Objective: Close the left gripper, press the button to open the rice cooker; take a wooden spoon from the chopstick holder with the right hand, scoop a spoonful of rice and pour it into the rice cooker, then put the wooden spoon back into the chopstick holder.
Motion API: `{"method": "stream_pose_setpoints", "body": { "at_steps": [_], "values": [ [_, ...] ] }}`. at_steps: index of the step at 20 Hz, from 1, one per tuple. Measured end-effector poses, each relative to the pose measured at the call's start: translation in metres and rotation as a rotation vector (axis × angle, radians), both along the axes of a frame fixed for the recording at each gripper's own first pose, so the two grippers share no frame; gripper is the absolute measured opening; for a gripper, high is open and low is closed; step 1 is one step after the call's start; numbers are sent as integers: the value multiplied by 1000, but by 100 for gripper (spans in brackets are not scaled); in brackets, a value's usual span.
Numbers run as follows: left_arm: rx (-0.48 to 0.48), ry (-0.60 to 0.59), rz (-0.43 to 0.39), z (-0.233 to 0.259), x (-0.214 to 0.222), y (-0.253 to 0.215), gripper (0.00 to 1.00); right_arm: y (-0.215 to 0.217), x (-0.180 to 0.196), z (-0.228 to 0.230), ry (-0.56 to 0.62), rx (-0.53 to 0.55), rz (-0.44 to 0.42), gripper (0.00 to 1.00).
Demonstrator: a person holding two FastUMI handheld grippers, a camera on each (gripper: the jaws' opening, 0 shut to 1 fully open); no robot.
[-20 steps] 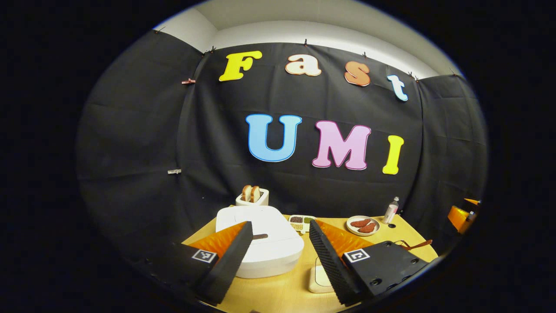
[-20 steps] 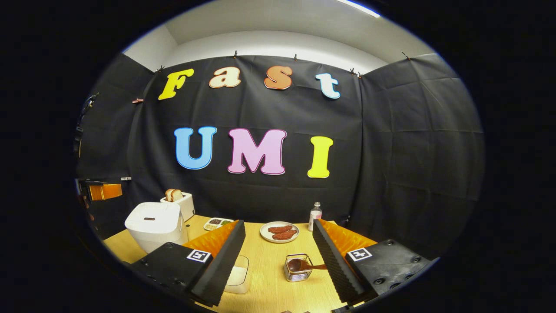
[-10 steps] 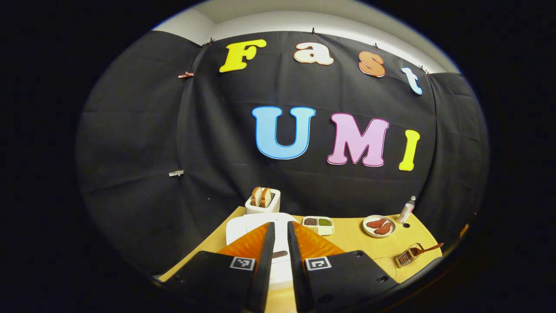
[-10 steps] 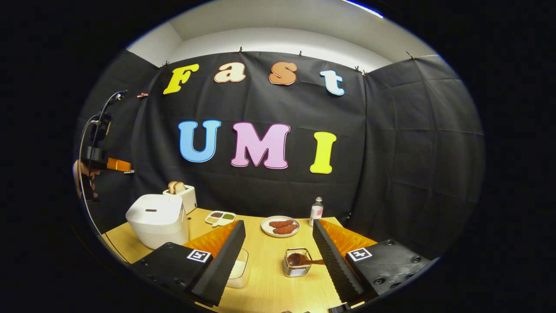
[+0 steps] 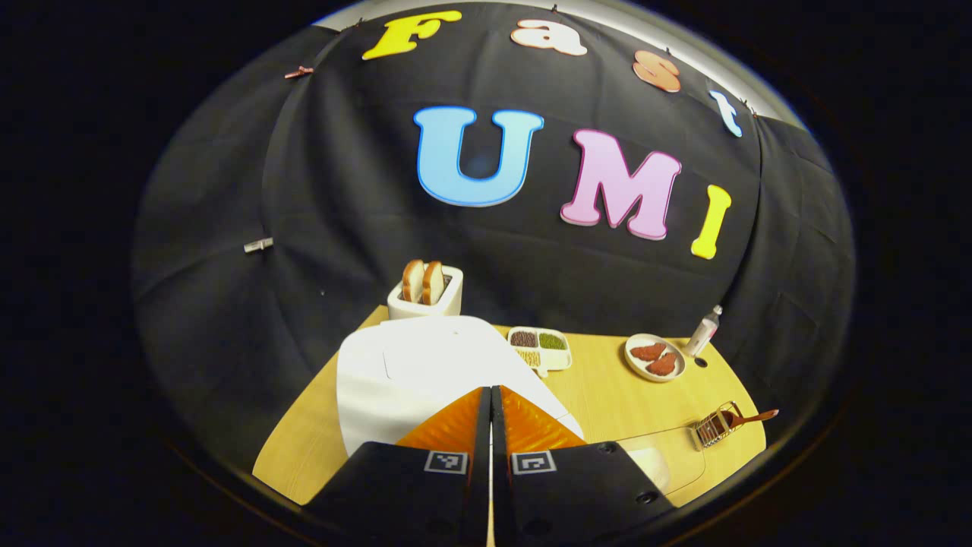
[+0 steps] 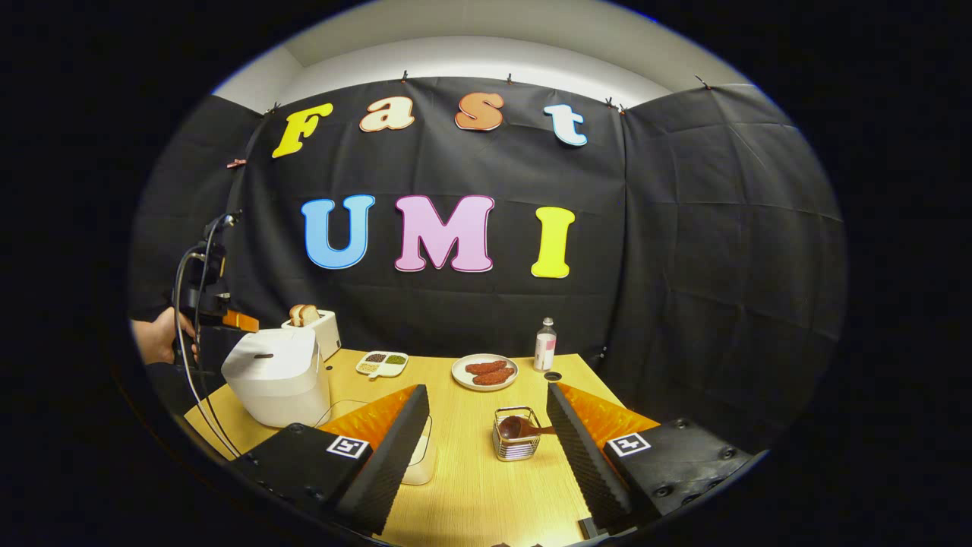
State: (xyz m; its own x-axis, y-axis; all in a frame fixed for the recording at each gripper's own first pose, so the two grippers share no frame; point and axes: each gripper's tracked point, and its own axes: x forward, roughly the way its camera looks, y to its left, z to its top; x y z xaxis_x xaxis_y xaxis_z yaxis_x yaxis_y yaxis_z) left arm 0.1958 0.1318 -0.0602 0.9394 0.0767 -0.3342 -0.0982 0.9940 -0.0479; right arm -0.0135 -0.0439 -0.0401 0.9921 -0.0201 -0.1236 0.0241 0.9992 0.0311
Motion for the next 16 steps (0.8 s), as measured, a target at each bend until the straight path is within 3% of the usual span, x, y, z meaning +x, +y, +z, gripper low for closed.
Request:
{"method": "stream_pose_setpoints", "body": {
  "at_steps": [6,11,16],
  "values": [
    [-40,84,-6,-46,13,8,7,-7,-11,-10,34,8,-43,98],
    [-101,76,-22,-55,12,7,8,-11,-15,2,-6,2,-85,98],
    [-224,51,-25,-51,10,10,8,-3,-19,1,-1,-1,-98,98]
  ]
}}
